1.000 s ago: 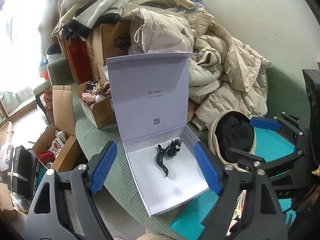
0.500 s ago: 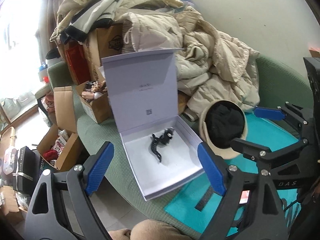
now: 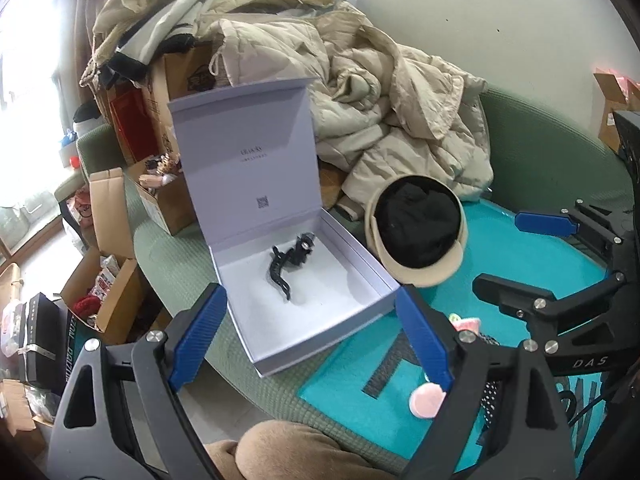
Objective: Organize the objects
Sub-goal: 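Withdraw the right gripper from the box back toward the pile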
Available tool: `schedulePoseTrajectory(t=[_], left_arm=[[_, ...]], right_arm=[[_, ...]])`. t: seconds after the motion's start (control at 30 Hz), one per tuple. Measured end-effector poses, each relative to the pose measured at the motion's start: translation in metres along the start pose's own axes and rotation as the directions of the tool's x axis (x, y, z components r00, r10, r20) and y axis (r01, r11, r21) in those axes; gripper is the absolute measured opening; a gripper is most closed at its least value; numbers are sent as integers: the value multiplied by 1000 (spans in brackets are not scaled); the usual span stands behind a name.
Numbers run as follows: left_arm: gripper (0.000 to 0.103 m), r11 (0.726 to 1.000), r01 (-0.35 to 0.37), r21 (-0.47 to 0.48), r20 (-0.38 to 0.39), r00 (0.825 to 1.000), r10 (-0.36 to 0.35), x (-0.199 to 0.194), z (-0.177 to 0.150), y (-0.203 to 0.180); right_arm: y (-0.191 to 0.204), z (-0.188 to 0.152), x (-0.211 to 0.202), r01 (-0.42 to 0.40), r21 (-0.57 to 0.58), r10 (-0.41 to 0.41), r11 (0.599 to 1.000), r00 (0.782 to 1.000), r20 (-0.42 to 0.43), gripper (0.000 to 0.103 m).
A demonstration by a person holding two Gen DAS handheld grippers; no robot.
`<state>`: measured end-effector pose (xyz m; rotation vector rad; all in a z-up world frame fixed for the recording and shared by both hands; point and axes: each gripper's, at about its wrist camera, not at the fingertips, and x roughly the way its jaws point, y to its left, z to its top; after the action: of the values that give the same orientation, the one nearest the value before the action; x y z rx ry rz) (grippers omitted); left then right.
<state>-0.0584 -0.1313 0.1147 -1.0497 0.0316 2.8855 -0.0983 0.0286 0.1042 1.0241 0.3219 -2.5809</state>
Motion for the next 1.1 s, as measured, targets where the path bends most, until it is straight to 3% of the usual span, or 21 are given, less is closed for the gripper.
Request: schedulePoseTrajectory(t=[0.57,1.1], left_arm=[[86,994,96,59,-71,993,-91,16,-43,-50],[86,984,164,67,-188,971,-149,46,-77,-80]], right_arm=[[-30,-63,-11,42,99,-36,994,998,-53,86],[-48,-110,4,55,190,-29,980,990,-136,86]])
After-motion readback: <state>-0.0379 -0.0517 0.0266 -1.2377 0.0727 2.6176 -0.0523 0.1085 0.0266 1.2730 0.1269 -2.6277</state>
